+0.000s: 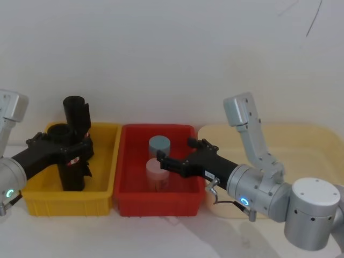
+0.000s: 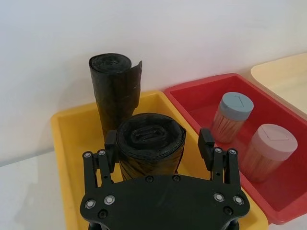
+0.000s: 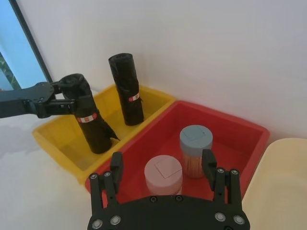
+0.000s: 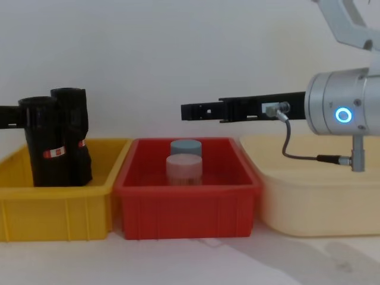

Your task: Pick up the garbage bag with the one hand and transfer it to the other hand.

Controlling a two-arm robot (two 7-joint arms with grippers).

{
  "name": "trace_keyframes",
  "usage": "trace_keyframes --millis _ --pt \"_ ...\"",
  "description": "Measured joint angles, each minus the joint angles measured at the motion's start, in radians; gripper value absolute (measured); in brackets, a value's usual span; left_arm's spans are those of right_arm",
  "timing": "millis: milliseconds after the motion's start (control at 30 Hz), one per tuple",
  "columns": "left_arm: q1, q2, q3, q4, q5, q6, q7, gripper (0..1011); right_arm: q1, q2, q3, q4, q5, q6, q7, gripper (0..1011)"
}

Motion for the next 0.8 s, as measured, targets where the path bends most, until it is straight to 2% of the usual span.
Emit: trace_keyframes --millis 400,800 --pt "-0.016 -0.002 0.012 0.021 0.001 0.001 -0.007 1002 0.044 -0.003 -0.046 0.068 -0.019 -0.023 0.038 1004" --pt "-0.021 -0.004 0.016 0.029 0.002 0.002 -0.010 1002 0.111 -0.035 -0.096 0.188 -0.062 -0.042 0.073 1004"
